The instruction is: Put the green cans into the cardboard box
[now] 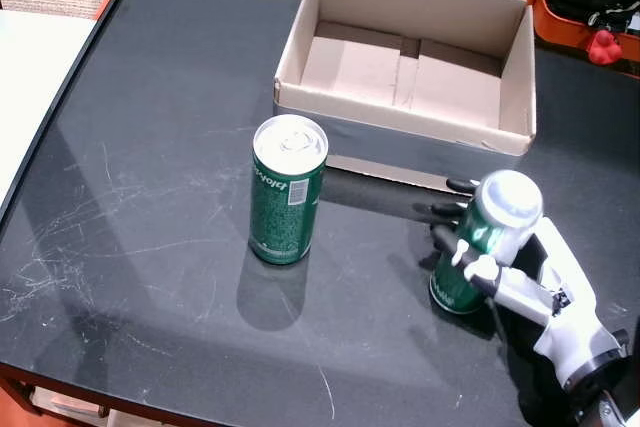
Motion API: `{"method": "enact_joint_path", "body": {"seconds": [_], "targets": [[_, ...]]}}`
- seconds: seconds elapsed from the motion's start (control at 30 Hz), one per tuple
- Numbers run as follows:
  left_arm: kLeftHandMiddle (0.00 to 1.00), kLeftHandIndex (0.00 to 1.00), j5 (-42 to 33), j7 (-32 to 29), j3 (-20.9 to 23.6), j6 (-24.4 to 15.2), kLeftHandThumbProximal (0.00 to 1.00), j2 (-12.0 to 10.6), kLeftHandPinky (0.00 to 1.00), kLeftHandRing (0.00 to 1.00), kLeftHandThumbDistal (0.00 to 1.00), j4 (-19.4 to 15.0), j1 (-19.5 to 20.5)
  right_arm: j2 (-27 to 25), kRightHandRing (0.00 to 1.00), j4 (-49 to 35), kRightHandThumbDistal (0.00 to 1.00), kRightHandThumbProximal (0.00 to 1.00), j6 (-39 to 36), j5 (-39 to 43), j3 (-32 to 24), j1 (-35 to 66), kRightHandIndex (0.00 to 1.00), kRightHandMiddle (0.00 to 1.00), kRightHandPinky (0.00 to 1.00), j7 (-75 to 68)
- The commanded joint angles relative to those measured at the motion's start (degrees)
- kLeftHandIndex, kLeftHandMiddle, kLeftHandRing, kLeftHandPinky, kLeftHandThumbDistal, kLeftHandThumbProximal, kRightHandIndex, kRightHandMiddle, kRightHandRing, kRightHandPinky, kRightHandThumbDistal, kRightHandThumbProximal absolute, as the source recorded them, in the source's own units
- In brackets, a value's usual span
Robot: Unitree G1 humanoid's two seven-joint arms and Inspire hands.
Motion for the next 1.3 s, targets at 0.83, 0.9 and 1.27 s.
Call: {"method": "enact_joint_path", "body": {"seconds": [0.83, 0.9, 1.27], "targets": [[0.94, 0.80, 2.9, -3.0, -2.2, -3.0, 1.00, -5.0, 1.00, 1.00, 0.09, 5.1, -1.3, 0.3, 0.00, -13.4, 0.02, 0.39, -24.5, -3.8, 4.9, -10.3, 0.00, 0.00, 0.20, -10.2], [0.95, 0.80, 3.4, -4.2, -2.3, -3.9, 1.00, -4.9, 1.00, 1.00, 0.03, 6.7, -2.2, 0.7, 0.00, -17.3, 0.02, 0.40, -24.5, -1.6, 5.8, -12.4, 0.00, 0.00, 0.20, -8.1], [0.95, 0.79, 6.5, -3.9, -4.8, -9.7, 0.98, -6.8, 1.00, 1.00, 0.00, 9.5, -4.2, -1.0, 0.00, -22.1, 0.01, 0.45, -21.1, -1.5, 6.5, -21.8, 0.00, 0.00, 0.16, -6.4]]}}
